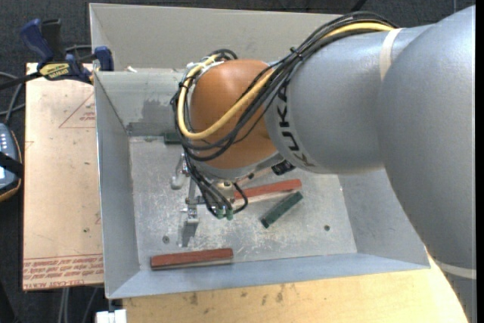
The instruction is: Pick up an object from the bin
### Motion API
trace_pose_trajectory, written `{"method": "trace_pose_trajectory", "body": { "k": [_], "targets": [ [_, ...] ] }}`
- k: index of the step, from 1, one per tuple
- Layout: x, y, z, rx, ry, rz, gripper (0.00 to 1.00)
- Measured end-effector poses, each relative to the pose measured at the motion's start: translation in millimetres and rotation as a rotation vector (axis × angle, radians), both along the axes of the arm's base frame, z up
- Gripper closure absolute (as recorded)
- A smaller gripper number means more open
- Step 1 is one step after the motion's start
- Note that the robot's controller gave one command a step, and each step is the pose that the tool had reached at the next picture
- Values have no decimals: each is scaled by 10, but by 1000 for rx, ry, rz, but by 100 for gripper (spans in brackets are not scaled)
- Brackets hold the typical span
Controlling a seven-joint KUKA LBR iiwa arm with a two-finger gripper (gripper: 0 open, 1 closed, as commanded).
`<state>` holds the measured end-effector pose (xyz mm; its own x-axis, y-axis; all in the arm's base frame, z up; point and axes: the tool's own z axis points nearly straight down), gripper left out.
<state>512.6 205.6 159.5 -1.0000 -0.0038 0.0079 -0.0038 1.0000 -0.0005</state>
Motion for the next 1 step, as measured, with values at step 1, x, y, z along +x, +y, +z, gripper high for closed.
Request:
{"method": "trace_pose_trajectory", "body": {
  "k": [1],
  "targets": [
    [23,-10,40,2,-8,-4,0]
  ]
}}
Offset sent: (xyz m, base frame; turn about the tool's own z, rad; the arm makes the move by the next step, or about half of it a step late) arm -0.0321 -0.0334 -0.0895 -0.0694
